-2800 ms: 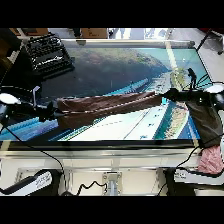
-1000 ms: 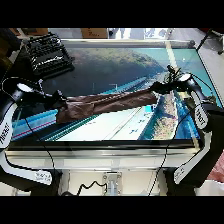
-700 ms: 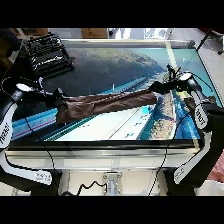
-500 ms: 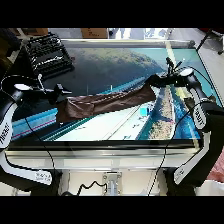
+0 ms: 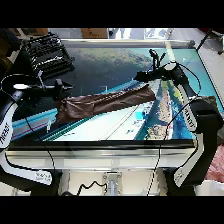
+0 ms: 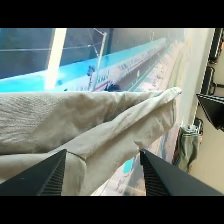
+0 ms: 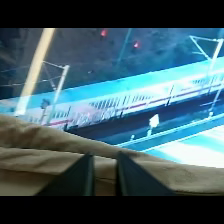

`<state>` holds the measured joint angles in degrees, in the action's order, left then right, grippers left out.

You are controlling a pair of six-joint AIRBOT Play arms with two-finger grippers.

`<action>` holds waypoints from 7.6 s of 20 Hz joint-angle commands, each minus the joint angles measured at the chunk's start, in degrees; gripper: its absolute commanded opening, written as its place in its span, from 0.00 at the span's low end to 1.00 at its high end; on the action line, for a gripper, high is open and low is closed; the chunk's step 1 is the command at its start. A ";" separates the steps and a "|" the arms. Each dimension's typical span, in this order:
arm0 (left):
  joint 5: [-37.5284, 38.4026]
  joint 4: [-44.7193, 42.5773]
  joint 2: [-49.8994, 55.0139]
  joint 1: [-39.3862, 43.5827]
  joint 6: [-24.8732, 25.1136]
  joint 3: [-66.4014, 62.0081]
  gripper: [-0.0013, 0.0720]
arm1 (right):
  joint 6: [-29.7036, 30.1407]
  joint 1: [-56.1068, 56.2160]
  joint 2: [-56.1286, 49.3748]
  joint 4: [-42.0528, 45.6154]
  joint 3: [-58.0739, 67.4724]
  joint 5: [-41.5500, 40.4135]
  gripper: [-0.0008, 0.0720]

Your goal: Fold the shirts.

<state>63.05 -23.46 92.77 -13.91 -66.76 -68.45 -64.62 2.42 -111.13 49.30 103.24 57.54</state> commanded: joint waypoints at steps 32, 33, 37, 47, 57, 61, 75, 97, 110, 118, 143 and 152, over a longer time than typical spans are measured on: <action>1.38 -12.59 0.02 3.63 -6.99 -0.04 0.22 | -6.58 -5.55 -4.96 9.53 -10.91 24.09 0.05; 1.38 -12.57 0.00 3.63 -6.99 -0.04 0.22 | -5.90 -5.55 -4.42 7.37 -10.91 23.89 0.05; 2.23 -12.57 0.02 3.63 -7.21 -0.04 0.22 | -6.95 -5.57 -1.73 12.02 -10.91 25.35 0.05; 4.37 -4.90 -0.59 3.50 -3.23 -0.35 0.61 | -6.86 -5.77 11.39 19.50 -10.91 24.41 0.44; 7.82 -18.51 -4.09 -1.31 -8.33 -7.02 0.21 | -1.27 -1.20 13.70 -9.25 -10.91 12.11 0.04; 8.68 -26.32 -4.09 -4.85 -12.39 -7.02 0.34 | -1.62 4.07 12.57 -5.95 -10.91 8.09 0.04; 13.14 -24.09 -4.09 -5.51 -9.42 -7.02 0.01 | -10.78 4.96 5.03 5.79 -7.78 9.68 0.04; 10.49 -24.20 13.18 21.09 -16.63 -20.37 0.02 | -12.28 -15.63 7.65 13.31 -9.79 30.88 0.05; 17.86 -34.01 20.70 28.68 -21.86 -31.87 0.02 | -5.16 -19.71 7.65 7.19 -27.19 27.08 0.05; 15.67 -34.01 22.38 31.36 -21.79 -32.11 0.02 | -4.07 -26.91 9.81 6.38 -28.98 26.91 0.05; 18.23 -41.00 26.56 33.18 -26.29 -40.76 0.02 | 1.42 -32.02 10.38 -7.50 -34.56 23.58 0.56; 18.93 -40.87 28.74 33.18 -26.43 -40.76 0.02 | 1.16 -31.54 10.38 -7.65 -34.56 25.90 0.59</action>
<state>81.97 -63.77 121.16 19.25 -93.10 -109.23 -63.18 -29.39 -100.79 41.67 68.71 82.65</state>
